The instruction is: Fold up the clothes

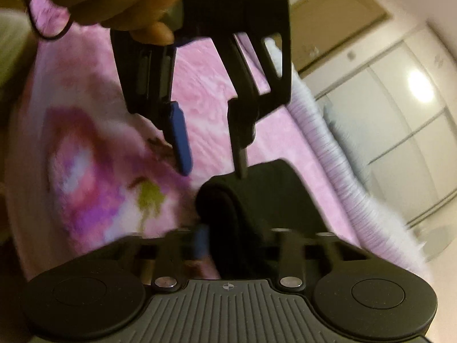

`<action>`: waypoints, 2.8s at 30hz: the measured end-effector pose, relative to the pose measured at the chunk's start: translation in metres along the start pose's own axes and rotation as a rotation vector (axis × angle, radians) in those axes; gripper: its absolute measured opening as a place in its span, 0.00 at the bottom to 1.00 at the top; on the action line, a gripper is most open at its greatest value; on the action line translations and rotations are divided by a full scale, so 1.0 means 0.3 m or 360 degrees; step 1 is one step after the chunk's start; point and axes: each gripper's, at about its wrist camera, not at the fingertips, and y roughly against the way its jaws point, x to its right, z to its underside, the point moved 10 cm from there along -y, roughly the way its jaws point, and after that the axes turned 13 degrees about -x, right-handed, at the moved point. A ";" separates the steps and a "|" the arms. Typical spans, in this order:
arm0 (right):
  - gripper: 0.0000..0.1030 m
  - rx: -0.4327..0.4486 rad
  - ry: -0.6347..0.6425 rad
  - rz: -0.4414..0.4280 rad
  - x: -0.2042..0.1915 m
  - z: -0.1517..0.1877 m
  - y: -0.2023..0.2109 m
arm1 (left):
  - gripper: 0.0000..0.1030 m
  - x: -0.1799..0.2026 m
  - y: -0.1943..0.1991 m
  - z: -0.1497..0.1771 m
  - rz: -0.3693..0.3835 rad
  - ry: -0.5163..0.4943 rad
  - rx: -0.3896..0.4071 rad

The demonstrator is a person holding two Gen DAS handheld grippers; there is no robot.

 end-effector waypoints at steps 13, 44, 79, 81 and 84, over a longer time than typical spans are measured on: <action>0.11 0.0393 -0.2926 -0.0965 0.740 0.618 0.008 | 0.34 0.426 -0.213 -0.019 -0.0052 -0.0683 -0.0028; 0.12 -0.0042 -0.3128 -0.0176 0.890 1.160 -0.057 | 0.40 0.603 -0.679 0.107 -0.0092 -0.0915 -0.0414; 0.27 -0.0124 -0.3334 -0.0759 1.039 1.308 -0.054 | 0.41 0.624 -0.651 -0.003 -0.0041 -0.0636 -0.0352; 0.40 -0.0108 -0.3368 -0.0686 1.032 1.325 -0.008 | 0.41 0.615 -0.669 0.017 -0.0020 -0.0588 -0.0369; 0.65 -0.0078 -0.3421 -0.0574 1.019 1.348 0.066 | 0.41 0.592 -0.682 0.034 0.0023 -0.0484 -0.0372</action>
